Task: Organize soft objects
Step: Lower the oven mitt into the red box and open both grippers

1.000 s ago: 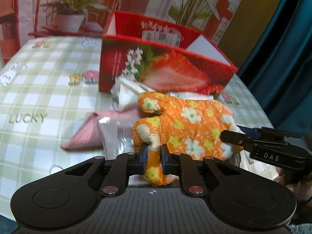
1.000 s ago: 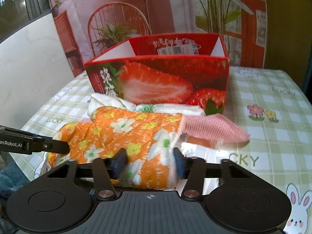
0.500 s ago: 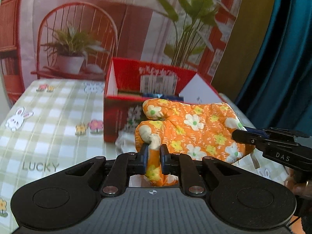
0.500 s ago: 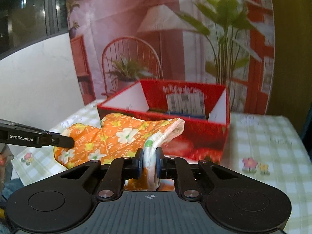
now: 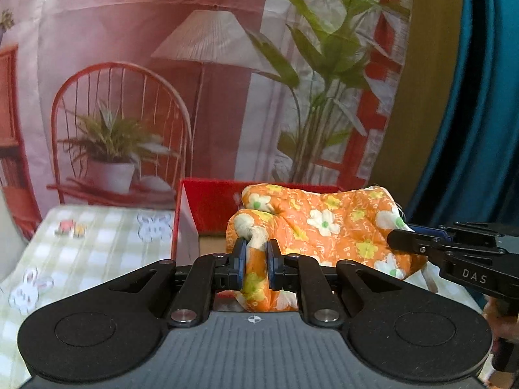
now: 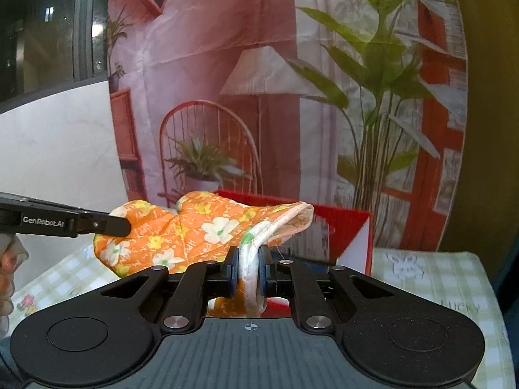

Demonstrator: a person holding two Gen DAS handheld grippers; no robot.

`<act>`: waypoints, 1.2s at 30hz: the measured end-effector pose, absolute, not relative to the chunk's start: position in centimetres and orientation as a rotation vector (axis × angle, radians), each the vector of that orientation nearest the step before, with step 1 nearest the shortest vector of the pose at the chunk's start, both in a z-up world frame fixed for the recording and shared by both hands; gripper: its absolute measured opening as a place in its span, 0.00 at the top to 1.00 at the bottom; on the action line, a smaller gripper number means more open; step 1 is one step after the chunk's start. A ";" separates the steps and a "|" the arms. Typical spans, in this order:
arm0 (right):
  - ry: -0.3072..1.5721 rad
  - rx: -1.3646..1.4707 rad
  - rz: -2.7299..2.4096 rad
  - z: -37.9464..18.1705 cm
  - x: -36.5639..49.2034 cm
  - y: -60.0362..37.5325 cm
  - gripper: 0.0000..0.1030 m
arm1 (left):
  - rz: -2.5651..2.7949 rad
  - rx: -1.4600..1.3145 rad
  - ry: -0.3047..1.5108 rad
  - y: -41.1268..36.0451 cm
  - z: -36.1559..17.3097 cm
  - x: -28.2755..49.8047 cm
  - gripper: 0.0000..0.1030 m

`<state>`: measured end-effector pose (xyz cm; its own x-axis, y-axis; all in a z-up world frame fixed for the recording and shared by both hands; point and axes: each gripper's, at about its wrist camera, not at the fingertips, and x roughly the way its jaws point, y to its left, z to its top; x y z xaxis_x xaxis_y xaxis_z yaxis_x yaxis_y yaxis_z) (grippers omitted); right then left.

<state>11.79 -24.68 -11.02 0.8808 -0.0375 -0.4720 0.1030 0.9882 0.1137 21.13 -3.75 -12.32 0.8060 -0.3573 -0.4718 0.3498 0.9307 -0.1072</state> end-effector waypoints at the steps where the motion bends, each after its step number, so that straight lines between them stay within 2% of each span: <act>1: 0.490 0.129 -0.077 -11.0 12.7 -24.9 0.89 | -0.373 -0.005 0.509 -4.0 -12.4 22.1 0.86; 13: 0.627 0.082 -0.107 -15.7 21.0 -26.7 0.89 | -0.346 0.055 0.630 -5.1 -15.8 29.8 0.86; 23: 0.727 0.150 -0.112 -19.1 22.9 -27.4 0.89 | -0.349 0.086 0.740 -6.2 -18.4 32.6 0.86; 32: 0.777 0.207 -0.135 -20.7 22.9 -28.0 0.87 | -0.348 0.119 0.766 -6.4 -19.4 32.9 0.86; 35: 0.773 0.210 -0.145 -20.5 22.6 -28.0 0.79 | -0.345 0.129 0.757 -6.4 -19.2 32.6 0.80; 36: 0.767 0.210 -0.146 -20.3 22.4 -28.0 0.78 | -0.344 0.129 0.751 -6.4 -19.0 32.5 0.72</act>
